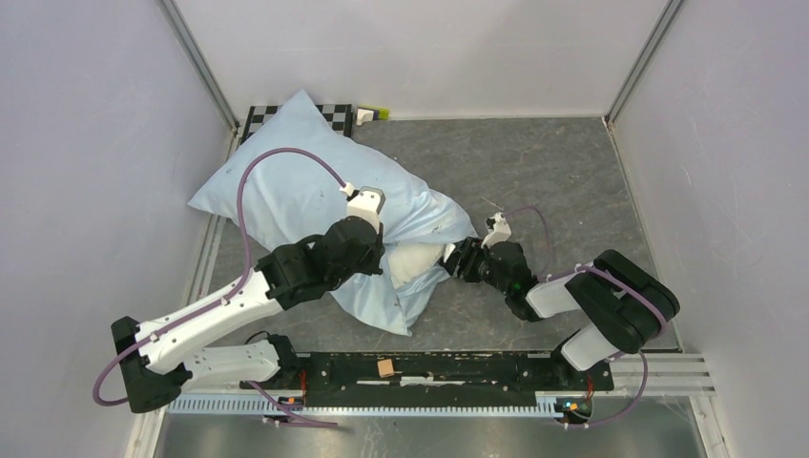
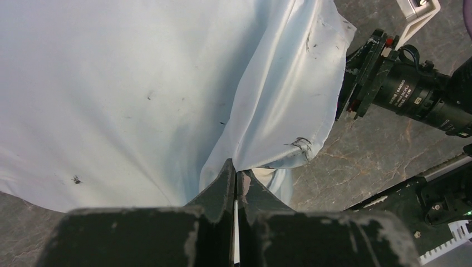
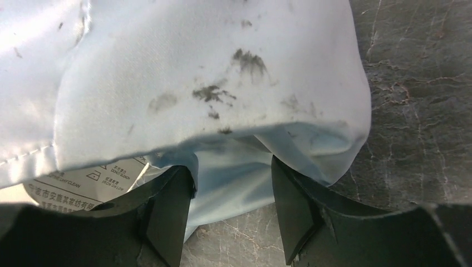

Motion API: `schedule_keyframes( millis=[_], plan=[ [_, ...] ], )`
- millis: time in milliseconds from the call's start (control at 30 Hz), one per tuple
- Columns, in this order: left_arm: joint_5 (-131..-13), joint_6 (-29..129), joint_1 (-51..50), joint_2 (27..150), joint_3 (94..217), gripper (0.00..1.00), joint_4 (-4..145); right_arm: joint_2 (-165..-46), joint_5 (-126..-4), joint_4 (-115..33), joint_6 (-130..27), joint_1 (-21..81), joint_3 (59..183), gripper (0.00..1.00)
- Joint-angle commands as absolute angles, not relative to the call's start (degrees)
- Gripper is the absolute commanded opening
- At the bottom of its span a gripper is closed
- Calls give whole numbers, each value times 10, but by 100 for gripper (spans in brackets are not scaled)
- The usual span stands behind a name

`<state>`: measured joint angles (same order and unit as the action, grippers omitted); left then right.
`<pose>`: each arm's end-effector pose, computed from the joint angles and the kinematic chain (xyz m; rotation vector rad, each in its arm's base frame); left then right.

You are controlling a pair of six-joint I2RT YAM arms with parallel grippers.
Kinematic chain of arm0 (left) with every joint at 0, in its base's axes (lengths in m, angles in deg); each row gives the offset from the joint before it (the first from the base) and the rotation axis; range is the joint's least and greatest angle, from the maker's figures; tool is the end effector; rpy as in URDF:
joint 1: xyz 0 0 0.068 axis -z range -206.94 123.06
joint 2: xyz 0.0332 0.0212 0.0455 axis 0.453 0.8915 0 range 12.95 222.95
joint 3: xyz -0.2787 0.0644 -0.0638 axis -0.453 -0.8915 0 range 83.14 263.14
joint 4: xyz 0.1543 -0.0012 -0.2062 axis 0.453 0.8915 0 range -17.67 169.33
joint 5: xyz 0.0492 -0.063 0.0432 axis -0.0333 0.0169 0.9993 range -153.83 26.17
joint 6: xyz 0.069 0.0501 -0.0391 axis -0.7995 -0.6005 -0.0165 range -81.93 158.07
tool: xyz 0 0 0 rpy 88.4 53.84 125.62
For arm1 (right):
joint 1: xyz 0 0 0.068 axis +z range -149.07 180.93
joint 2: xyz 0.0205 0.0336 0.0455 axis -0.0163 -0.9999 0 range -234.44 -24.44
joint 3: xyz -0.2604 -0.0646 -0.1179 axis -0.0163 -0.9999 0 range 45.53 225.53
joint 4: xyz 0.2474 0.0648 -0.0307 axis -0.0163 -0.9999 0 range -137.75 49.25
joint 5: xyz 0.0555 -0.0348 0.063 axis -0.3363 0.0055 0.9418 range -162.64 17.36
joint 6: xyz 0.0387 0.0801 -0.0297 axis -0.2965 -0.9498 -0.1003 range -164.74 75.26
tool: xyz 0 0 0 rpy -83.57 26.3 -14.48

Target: Remove the pillowcase from the pillow

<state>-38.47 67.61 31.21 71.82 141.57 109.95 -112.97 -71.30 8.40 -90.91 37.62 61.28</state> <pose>0.1535 -0.1783 0.3228 0.3062 2.1652 -0.3807 0.2285 0.1727 0.1223 0.1587 2.1075 0.9329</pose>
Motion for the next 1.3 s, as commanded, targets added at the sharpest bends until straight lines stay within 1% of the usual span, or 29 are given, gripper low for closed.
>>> schedule_keyframes(
  millis=[0,100,233,333,567,700,733,800,833,867,933,967,1033,1067,1133,1267],
  plan=[
    [-374,665,304,708,1417,2,1098,-1107,-713,73,-882,367,617,60],
    [-375,664,302,708,1418,2,1099,-1061,-714,66,-855,366,602,61],
    [-380,659,301,709,1427,2,1098,-995,-677,81,-821,370,584,72],
    [-389,655,301,714,1438,2,1092,-962,-662,57,-809,379,592,72],
    [-417,641,300,742,1491,2,1077,-935,-646,64,-812,427,635,63],
    [-439,639,301,769,1522,2,1069,-934,-672,67,-809,441,661,59],
    [-443,639,300,772,1523,2,1063,-937,-673,69,-808,441,668,55],
    [-450,641,300,773,1522,2,1050,-948,-676,64,-807,441,689,35],
    [-450,642,300,772,1523,2,1045,-952,-676,62,-806,441,695,31],
    [-449,641,300,772,1523,2,1044,-954,-678,58,-808,441,702,29],
    [-445,640,300,774,1528,2,1045,-950,-690,50,-809,441,706,29],
    [-444,640,300,776,1530,2,1047,-945,-696,45,-810,441,705,31],
    [-444,639,300,776,1532,2,1051,-925,-710,32,-808,442,702,40],
    [-444,640,300,774,1531,2,1050,-919,-715,28,-807,442,700,42],
    [-447,642,300,772,1530,2,1050,-915,-734,13,-799,442,703,43],
    [-458,645,300,763,1532,2,1045,-955,-800,-55,-794,442,733,40]
  ],
)
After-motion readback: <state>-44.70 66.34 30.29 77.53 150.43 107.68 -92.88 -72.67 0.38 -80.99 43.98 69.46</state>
